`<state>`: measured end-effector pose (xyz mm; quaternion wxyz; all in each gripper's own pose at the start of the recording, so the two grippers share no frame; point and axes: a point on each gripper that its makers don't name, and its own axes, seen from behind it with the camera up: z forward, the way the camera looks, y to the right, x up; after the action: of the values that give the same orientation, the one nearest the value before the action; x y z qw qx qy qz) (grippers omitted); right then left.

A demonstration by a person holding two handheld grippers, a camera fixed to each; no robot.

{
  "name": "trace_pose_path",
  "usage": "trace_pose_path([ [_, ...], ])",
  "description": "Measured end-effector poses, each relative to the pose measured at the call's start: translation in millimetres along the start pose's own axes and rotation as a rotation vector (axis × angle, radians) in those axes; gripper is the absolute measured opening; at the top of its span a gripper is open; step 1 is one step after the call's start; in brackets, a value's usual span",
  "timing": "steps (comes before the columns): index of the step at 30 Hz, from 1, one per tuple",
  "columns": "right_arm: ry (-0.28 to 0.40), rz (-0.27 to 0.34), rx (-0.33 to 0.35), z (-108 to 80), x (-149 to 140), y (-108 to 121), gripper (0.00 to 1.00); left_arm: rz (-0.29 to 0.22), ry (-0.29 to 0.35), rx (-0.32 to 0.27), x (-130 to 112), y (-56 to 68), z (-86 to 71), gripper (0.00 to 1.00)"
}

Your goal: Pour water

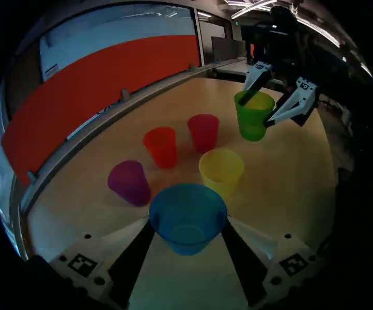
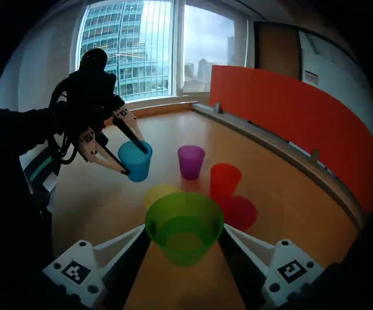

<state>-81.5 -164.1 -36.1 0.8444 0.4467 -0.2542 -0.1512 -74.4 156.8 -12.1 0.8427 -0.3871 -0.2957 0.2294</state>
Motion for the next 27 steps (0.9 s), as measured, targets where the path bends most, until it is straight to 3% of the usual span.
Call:
trace_pose_path([
  [15,-0.089,-0.007,0.015,11.4,-24,1,0.89,-0.006,-0.088,-0.075,-18,17.4,22.0,0.86],
  [27,-0.124,-0.008,0.025,20.6,-36,2,0.89,-0.008,-0.105,-0.094,-26,20.9,35.6,0.86],
])
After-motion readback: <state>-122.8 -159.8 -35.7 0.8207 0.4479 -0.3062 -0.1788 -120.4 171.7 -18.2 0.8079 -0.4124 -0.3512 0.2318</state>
